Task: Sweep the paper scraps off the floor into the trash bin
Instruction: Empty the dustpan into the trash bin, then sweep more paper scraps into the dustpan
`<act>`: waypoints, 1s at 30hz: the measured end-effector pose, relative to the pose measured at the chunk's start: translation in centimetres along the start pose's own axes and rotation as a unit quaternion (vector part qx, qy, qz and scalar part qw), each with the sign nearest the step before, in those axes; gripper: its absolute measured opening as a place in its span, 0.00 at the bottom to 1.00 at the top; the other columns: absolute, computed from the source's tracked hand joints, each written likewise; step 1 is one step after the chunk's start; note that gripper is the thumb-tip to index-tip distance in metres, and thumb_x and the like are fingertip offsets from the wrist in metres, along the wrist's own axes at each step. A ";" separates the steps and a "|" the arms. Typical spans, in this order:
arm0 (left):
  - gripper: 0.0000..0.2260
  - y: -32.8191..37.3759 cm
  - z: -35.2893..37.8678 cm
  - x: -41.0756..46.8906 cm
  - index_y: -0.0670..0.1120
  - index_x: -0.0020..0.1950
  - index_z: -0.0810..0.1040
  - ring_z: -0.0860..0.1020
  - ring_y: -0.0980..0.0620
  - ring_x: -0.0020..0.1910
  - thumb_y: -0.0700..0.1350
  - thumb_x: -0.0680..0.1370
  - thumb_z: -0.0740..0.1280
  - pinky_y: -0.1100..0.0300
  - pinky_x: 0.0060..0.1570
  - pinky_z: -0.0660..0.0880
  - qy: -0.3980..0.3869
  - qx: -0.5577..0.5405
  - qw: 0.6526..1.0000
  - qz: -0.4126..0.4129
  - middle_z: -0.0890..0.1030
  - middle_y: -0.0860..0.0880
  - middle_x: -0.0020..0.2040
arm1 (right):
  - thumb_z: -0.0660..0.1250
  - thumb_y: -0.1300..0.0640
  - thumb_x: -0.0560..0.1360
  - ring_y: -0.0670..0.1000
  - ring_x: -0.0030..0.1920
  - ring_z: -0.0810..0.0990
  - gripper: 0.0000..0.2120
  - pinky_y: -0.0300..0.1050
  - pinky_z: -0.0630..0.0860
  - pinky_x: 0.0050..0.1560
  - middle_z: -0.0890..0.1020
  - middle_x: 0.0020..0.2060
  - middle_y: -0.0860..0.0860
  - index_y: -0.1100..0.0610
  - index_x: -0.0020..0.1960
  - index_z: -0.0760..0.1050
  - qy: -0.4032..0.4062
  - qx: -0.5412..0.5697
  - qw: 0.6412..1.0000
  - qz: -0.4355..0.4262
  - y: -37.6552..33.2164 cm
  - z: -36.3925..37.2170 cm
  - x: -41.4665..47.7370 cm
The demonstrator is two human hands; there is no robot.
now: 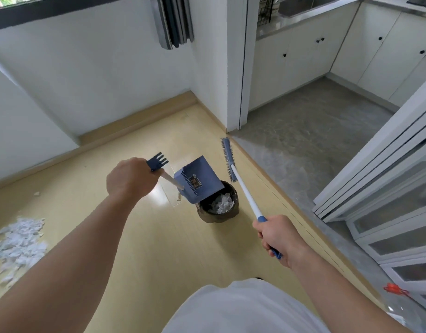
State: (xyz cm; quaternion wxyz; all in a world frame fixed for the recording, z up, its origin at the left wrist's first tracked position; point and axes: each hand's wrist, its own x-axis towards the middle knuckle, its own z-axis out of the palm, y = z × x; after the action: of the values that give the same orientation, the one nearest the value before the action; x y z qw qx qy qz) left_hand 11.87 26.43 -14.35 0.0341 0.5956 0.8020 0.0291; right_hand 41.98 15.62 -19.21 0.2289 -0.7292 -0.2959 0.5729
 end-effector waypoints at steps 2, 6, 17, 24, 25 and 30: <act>0.19 -3.5 0.1 -0.1 0.48 0.32 0.74 0.75 0.46 0.33 0.60 0.77 0.66 0.59 0.31 0.67 0.007 -0.063 0.996 -0.062 0.77 0.48 0.33 | 0.63 0.61 0.79 0.48 0.24 0.65 0.08 0.38 0.64 0.21 0.69 0.29 0.53 0.60 0.41 0.71 -0.008 -0.025 1.000 -0.017 -0.3 1.6 -0.2; 0.20 -9.2 0.6 -1.1 0.46 0.32 0.76 0.76 0.46 0.33 0.59 0.76 0.67 0.58 0.31 0.67 0.015 -0.149 0.978 -0.147 0.78 0.47 0.31 | 0.64 0.59 0.80 0.49 0.24 0.65 0.10 0.40 0.64 0.21 0.68 0.27 0.53 0.60 0.40 0.71 -0.023 -0.058 0.997 -0.044 -1.0 5.0 -0.4; 0.17 -19.2 3.6 -3.8 0.47 0.34 0.79 0.77 0.47 0.32 0.57 0.76 0.68 0.57 0.35 0.73 -0.021 -0.174 0.945 -0.278 0.79 0.47 0.31 | 0.60 0.62 0.79 0.51 0.23 0.67 0.07 0.35 0.62 0.19 0.71 0.32 0.55 0.63 0.54 0.73 -0.072 -0.224 0.972 -0.027 -4.4 17.7 4.0; 0.18 -21.3 7.9 -2.9 0.47 0.36 0.79 0.77 0.48 0.33 0.58 0.78 0.64 0.60 0.32 0.68 -0.081 -0.136 0.919 -0.360 0.79 0.48 0.33 | 0.55 0.68 0.80 0.51 0.27 0.70 0.14 0.38 0.65 0.18 0.72 0.35 0.57 0.69 0.63 0.71 -0.130 -0.425 0.895 -0.049 -8.9 27.6 11.9; 0.18 -21.4 8.4 -2.8 0.47 0.37 0.79 0.76 0.48 0.33 0.58 0.78 0.64 0.60 0.32 0.68 -0.091 -0.129 0.917 -0.367 0.79 0.48 0.33 | 0.56 0.67 0.80 0.51 0.28 0.72 0.15 0.38 0.67 0.19 0.74 0.37 0.57 0.69 0.64 0.71 -0.133 -0.439 0.887 -0.055 -9.7 28.2 13.0; 0.19 -21.9 10.3 -3.4 0.46 0.36 0.78 0.77 0.49 0.33 0.59 0.79 0.64 0.60 0.33 0.70 -0.149 -0.093 0.894 -0.413 0.79 0.49 0.33 | 0.58 0.66 0.80 0.51 0.29 0.73 0.15 0.41 0.73 0.28 0.78 0.40 0.57 0.68 0.65 0.70 -0.148 -0.528 0.833 -0.064 -13.3 31.1 20.3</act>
State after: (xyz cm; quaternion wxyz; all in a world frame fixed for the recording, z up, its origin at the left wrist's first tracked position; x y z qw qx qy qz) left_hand -7.08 16.94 -26.46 0.2169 0.2019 0.9551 -0.0021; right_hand 12.91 39.11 -31.91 -0.2021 -0.6250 -0.6297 0.4148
